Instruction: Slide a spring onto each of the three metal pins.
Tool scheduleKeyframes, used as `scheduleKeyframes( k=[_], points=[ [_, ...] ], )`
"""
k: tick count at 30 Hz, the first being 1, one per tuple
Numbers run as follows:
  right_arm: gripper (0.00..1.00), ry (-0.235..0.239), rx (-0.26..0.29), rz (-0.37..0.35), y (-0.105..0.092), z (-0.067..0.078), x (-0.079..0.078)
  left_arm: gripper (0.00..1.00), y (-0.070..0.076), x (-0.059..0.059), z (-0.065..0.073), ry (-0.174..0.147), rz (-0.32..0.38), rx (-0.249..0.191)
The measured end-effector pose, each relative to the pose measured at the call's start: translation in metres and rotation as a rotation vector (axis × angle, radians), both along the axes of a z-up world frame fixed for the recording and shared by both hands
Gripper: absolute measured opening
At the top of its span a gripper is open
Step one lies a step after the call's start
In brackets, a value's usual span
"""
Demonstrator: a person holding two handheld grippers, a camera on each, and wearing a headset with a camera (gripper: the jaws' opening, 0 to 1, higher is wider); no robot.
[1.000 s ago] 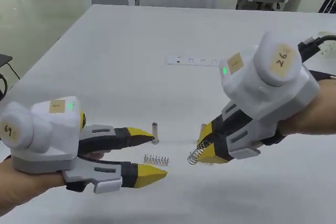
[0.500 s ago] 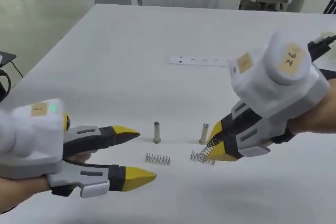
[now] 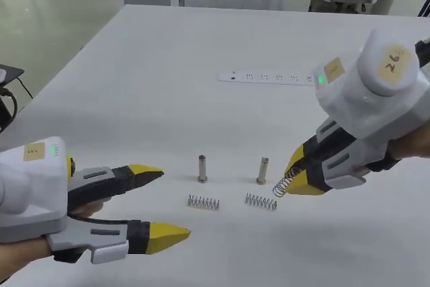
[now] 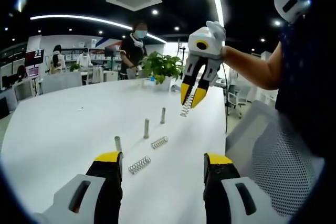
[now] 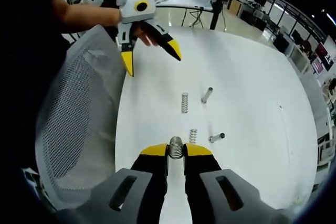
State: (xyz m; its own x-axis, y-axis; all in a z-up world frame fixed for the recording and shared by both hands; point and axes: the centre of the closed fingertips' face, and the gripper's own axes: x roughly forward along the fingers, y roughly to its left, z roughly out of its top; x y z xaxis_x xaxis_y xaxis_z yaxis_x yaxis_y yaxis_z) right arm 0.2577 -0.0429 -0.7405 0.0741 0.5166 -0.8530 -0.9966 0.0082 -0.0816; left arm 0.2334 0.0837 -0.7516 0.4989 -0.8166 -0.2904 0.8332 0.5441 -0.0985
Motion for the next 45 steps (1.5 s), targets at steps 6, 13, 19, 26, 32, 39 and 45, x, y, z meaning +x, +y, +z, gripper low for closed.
scheduleKeyframes(
  k=[6, 13, 19, 26, 32, 39, 45],
  points=[
    [0.08, -0.011, -0.011, -0.016, -0.010, 0.003, 0.009, 0.61, 0.005, -0.001, -0.005, 0.003, 0.028, 0.004],
    [0.08, -0.025, -0.031, -0.043, -0.024, 0.006, 0.021, 0.62, 0.009, -0.002, -0.006, 0.004, 0.049, 0.003],
    [0.08, -0.028, -0.041, -0.059, -0.032, 0.007, 0.029, 0.64, 0.009, -0.003, -0.007, 0.000, 0.058, 0.009],
    [0.08, -0.041, -0.071, -0.081, -0.047, 0.011, 0.043, 0.65, 0.007, -0.003, -0.008, -0.001, 0.061, 0.012],
    [0.08, -0.048, -0.089, -0.095, -0.056, 0.014, 0.052, 0.66, 0.005, -0.004, -0.010, -0.002, 0.059, 0.023],
    [0.08, -0.059, -0.133, -0.127, -0.072, 0.013, 0.068, 0.67, 0.004, -0.003, -0.010, -0.005, 0.057, 0.025],
    [0.08, -0.058, -0.171, -0.149, -0.083, 0.007, 0.079, 0.68, 0.004, -0.003, -0.011, -0.004, 0.056, 0.029]
  ],
)
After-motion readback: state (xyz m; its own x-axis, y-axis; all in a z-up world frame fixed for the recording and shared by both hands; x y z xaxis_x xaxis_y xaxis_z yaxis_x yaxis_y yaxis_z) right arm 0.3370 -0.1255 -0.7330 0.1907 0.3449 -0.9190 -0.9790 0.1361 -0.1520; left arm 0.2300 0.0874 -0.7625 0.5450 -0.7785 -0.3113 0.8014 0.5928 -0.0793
